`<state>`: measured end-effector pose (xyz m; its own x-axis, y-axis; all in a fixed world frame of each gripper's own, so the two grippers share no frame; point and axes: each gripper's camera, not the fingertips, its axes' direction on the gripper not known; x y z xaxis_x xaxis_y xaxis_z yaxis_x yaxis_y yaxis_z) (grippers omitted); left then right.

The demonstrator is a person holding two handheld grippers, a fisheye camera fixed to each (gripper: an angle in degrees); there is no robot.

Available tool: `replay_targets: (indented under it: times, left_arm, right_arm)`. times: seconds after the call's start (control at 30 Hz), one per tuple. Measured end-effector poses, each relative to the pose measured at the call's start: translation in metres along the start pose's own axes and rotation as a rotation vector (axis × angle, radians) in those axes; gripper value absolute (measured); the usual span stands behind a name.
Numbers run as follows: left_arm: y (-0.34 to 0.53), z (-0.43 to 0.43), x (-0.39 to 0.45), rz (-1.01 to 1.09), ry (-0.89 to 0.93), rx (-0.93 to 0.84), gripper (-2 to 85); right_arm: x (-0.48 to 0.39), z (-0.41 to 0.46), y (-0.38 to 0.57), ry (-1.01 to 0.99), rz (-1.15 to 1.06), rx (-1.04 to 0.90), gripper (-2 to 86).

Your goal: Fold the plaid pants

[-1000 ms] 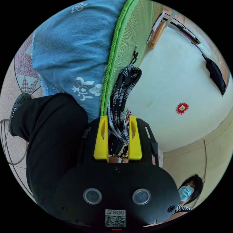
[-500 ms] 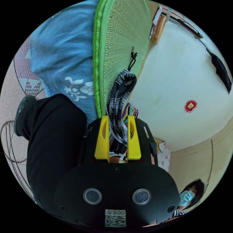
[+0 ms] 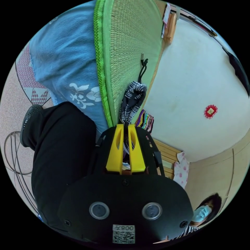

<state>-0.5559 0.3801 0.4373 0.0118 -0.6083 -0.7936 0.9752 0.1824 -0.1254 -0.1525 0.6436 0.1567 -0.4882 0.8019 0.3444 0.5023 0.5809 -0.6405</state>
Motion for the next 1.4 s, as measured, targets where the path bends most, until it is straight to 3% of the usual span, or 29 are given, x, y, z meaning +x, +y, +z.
replay_targets:
  times: [0.9, 1.2, 1.4]
  left_arm:
    - [0.207, 0.180, 0.180, 0.253, 0.056, -0.158, 2.7]
    - [0.261, 0.325, 0.276, 0.360, -0.017, -0.270, 2.6]
    - [0.307, 0.477, 0.395, 0.544, 0.049, -0.387, 2.6]
  right_arm:
    - [0.242, -0.174, 0.056, -0.120, -0.114, 0.183, 1.6]
    - [0.318, -0.268, 0.031, -0.139, -0.161, 0.292, 1.7]
    - [0.288, -0.401, -0.014, -0.073, -0.351, 0.441, 1.6]
